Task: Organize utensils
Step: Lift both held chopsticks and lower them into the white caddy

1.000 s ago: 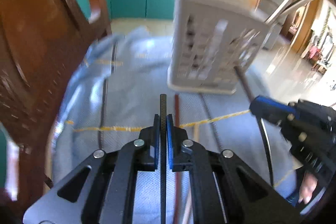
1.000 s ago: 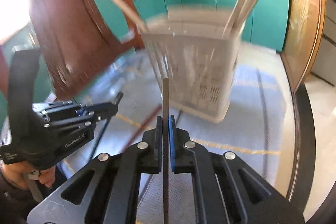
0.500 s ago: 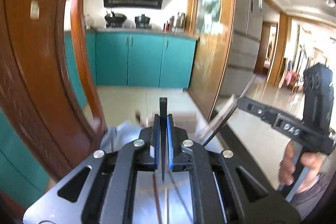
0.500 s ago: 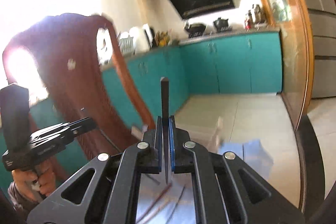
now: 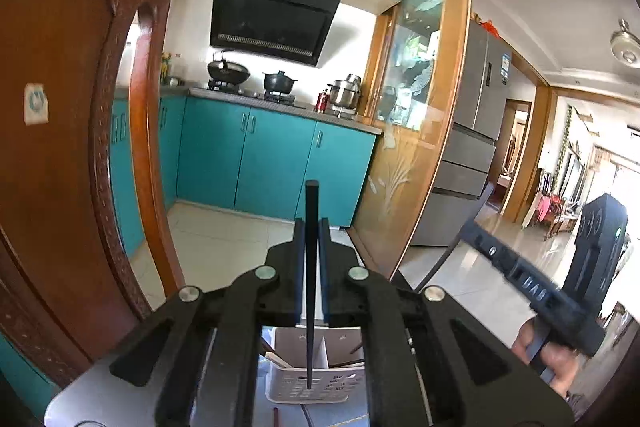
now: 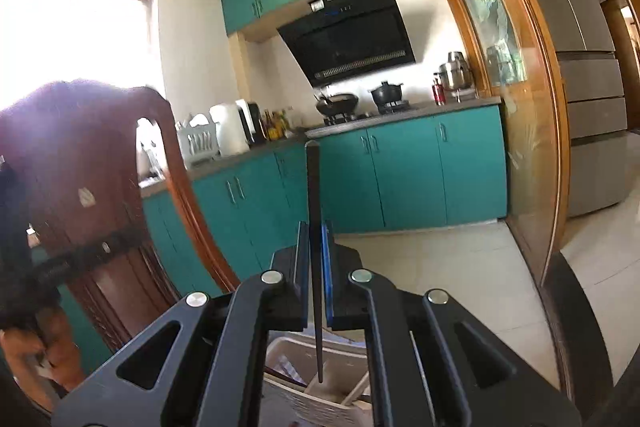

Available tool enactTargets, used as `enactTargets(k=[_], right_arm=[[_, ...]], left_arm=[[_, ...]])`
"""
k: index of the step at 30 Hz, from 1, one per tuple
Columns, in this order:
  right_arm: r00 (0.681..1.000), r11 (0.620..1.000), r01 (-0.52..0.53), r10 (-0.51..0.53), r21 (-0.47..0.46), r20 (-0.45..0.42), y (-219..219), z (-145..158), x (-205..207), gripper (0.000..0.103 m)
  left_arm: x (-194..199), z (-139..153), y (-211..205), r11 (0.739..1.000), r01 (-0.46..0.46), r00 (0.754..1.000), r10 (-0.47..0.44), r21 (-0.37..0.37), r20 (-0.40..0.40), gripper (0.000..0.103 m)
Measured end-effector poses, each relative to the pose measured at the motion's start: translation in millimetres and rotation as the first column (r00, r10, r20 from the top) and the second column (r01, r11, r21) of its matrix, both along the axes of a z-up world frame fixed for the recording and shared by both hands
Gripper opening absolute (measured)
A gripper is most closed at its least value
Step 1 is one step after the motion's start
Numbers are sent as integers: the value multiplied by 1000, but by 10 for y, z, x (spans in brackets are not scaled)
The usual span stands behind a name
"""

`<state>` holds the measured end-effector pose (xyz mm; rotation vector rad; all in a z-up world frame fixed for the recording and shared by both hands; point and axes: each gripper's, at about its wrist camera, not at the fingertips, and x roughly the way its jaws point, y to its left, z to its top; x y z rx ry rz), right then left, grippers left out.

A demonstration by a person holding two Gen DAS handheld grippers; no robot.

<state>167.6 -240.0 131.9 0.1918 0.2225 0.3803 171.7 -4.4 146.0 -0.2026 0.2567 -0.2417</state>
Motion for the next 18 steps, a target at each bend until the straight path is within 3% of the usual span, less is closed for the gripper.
enactTargets(k=[9, 13, 18], right_arm=[[998, 991, -17, 9, -131, -64, 271, -328, 202, 7], [996, 985, -26, 12, -170, -83, 362, -448, 201, 6], [997, 984, -16, 2, -177, -81, 369, -522, 151, 6]], left_arm=[[20, 23, 130, 993, -76, 994, 83, -95, 66, 7], [237, -113, 19, 992, -123, 992, 124, -38, 25, 7], [455, -345, -172, 994, -111, 993, 111, 18, -50, 7]])
